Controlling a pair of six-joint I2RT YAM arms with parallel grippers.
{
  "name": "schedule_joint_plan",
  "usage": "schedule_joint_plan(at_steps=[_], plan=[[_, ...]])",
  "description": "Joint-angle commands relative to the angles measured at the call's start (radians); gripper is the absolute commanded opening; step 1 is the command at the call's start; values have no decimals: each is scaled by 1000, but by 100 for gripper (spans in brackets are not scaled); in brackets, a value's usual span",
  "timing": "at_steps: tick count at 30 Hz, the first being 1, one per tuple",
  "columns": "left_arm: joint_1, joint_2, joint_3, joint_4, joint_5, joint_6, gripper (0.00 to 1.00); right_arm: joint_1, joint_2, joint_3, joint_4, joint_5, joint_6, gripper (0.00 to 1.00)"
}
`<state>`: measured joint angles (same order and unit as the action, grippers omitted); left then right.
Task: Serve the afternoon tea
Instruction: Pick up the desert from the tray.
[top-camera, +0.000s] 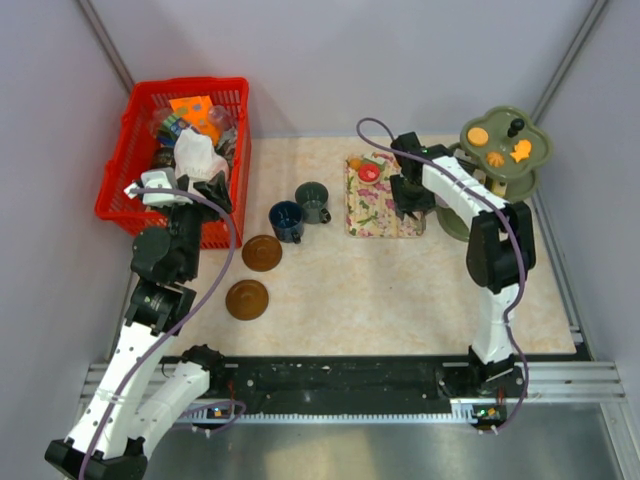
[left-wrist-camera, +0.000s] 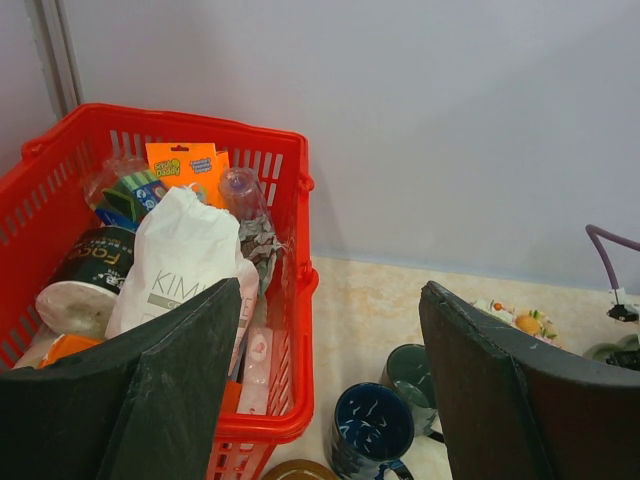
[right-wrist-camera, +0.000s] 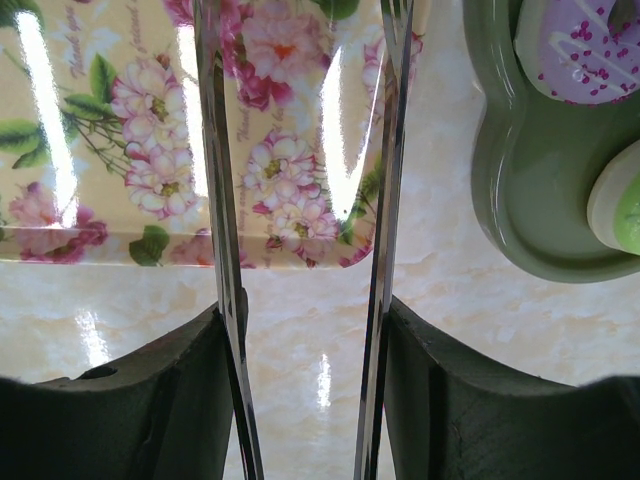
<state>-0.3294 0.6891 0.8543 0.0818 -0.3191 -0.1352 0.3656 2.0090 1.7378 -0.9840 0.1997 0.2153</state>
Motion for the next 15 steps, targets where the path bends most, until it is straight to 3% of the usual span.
schedule_joint_plan(at_steps=[1, 10, 15], plan=[[-2, -10, 3, 36, 5, 5, 77, 7, 16, 49, 18, 7, -14, 52], [-2, -11, 3, 36, 8, 5, 77, 7, 57, 72, 21, 4, -22, 52], [-2, -11, 3, 36, 6, 5, 77, 6, 45, 69, 19, 3, -19, 46]])
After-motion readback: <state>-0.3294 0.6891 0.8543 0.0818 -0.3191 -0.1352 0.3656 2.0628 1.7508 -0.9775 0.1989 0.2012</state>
